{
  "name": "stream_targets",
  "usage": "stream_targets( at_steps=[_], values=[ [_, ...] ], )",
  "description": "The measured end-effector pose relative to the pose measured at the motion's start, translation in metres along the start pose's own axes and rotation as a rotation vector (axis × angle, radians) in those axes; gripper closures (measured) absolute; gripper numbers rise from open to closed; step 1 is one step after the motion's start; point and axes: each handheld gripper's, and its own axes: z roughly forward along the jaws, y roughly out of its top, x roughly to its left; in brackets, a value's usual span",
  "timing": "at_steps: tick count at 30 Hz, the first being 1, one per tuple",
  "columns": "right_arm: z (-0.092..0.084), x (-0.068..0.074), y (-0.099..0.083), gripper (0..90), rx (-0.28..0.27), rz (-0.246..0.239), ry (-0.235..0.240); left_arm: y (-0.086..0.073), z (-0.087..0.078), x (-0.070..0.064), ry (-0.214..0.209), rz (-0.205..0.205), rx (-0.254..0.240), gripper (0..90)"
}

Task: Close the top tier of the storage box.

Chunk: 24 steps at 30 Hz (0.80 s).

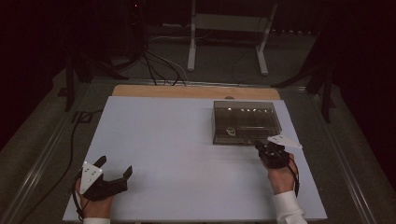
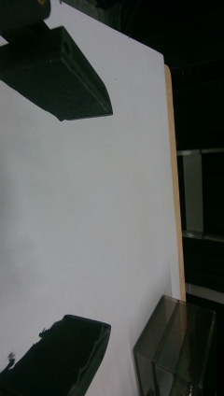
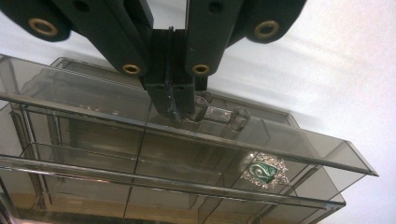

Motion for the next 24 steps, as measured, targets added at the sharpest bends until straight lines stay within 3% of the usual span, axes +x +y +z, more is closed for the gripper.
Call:
stream_targets(
  at_steps=[24],
  values=[
    [0.007, -0.0018, 0.0037, 90.0, 0.002, 0.014, -0.014, -0.0002, 0.0003, -0.0002, -0.001, -0.002, -0.001, 1.1]
  ],
)
